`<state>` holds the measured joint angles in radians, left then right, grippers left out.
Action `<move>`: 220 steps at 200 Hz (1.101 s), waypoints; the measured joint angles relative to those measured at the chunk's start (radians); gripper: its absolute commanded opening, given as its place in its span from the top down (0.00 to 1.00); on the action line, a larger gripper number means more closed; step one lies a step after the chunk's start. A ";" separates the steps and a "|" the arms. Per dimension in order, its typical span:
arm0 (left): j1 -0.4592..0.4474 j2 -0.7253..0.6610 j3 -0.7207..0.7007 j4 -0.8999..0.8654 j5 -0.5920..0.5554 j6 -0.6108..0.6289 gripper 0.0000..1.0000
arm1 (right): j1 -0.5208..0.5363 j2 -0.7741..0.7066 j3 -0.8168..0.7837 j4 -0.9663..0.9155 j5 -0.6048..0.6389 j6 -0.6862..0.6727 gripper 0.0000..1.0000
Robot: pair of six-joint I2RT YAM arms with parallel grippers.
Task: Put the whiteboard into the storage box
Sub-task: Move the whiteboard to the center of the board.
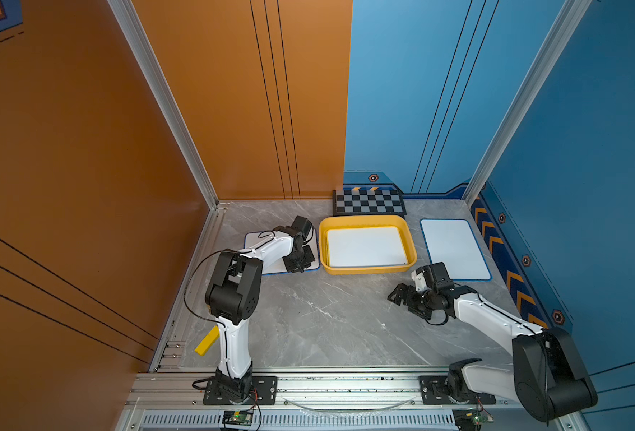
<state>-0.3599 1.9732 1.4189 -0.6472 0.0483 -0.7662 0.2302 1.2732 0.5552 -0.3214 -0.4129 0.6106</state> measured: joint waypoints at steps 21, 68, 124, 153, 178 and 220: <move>0.000 0.001 0.008 0.016 0.013 -0.006 0.77 | 0.000 0.002 0.002 0.000 0.001 0.000 0.06; -0.001 0.052 0.017 0.068 0.047 0.011 0.77 | 0.027 0.021 0.018 -0.003 0.019 0.011 0.06; -0.008 0.018 -0.049 0.131 0.050 0.042 0.84 | 0.040 0.030 0.025 -0.002 0.029 0.019 0.06; -0.013 -0.031 -0.123 0.158 0.050 0.044 0.84 | 0.052 0.032 0.027 0.001 0.037 0.023 0.06; -0.021 -0.091 -0.205 0.172 0.050 0.051 0.84 | 0.066 0.032 0.027 0.002 0.050 0.026 0.06; -0.049 -0.218 -0.364 0.175 0.048 0.051 0.83 | 0.097 0.032 0.026 0.014 0.052 0.042 0.06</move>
<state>-0.4091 1.7550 1.0550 -0.4725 0.0963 -0.7151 0.3267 1.3056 0.5808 -0.3073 -0.3607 0.6521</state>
